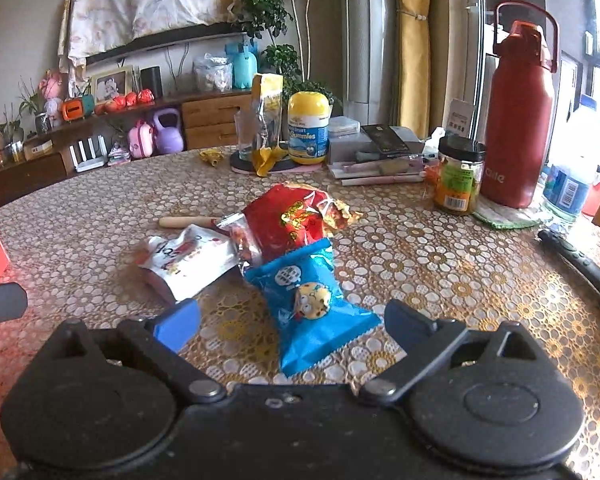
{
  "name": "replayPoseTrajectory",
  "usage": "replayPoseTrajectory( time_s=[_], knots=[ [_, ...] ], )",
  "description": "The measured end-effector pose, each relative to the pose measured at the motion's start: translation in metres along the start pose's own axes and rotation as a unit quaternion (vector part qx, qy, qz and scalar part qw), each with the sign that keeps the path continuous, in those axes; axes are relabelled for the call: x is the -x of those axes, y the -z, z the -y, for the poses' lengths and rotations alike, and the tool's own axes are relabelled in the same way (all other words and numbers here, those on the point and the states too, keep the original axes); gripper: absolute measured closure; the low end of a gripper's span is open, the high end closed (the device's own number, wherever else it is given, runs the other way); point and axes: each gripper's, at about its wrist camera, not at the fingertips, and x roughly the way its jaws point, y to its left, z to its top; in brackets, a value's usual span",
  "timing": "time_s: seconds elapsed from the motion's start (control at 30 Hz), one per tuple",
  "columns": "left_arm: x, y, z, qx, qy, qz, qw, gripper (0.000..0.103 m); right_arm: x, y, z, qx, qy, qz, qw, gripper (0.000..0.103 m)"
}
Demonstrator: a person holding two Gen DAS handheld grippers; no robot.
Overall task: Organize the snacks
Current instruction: 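Grasp the blue cartoon packet with the right tool while the left tool grasps the white printed pouch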
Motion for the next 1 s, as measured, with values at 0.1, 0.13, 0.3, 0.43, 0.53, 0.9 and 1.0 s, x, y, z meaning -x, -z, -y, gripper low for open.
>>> replayPoseTrajectory(
  time_s=[0.1, 0.13, 0.3, 0.43, 0.53, 0.9, 1.0],
  knots=[
    [-0.007, -0.001, 0.003, -0.005, 0.003, -0.002, 1.0000, 0.010, -0.008, -0.001, 0.000, 0.002, -0.001, -0.004, 1.000, 0.004],
    [-0.010, -0.001, 0.004, -0.007, 0.003, -0.003, 1.0000, 0.010, -0.010, -0.001, 0.000, 0.003, -0.001, -0.006, 1.000, 0.004],
    [-0.020, -0.002, 0.006, -0.010, 0.008, -0.008, 0.9999, 0.010, -0.024, -0.003, 0.001, 0.007, -0.001, -0.016, 1.000, 0.004],
    [-0.027, -0.004, 0.008, -0.017, 0.012, -0.009, 0.9997, 0.010, -0.032, -0.004, 0.001, 0.013, 0.002, -0.020, 1.000, 0.009],
    [-0.033, -0.007, 0.011, -0.024, 0.016, -0.009, 0.9995, 0.010, -0.038, -0.005, 0.001, 0.015, 0.003, -0.025, 1.000, 0.028],
    [-0.075, -0.020, 0.038, -0.079, 0.048, -0.022, 0.9954, 0.010, -0.029, 0.000, 0.018, -0.006, 0.001, -0.006, 1.000, 0.062],
    [-0.089, -0.022, 0.046, -0.093, 0.051, -0.027, 0.9940, 0.010, -0.020, 0.003, 0.028, -0.035, -0.002, -0.001, 0.999, 0.062]
  ],
)
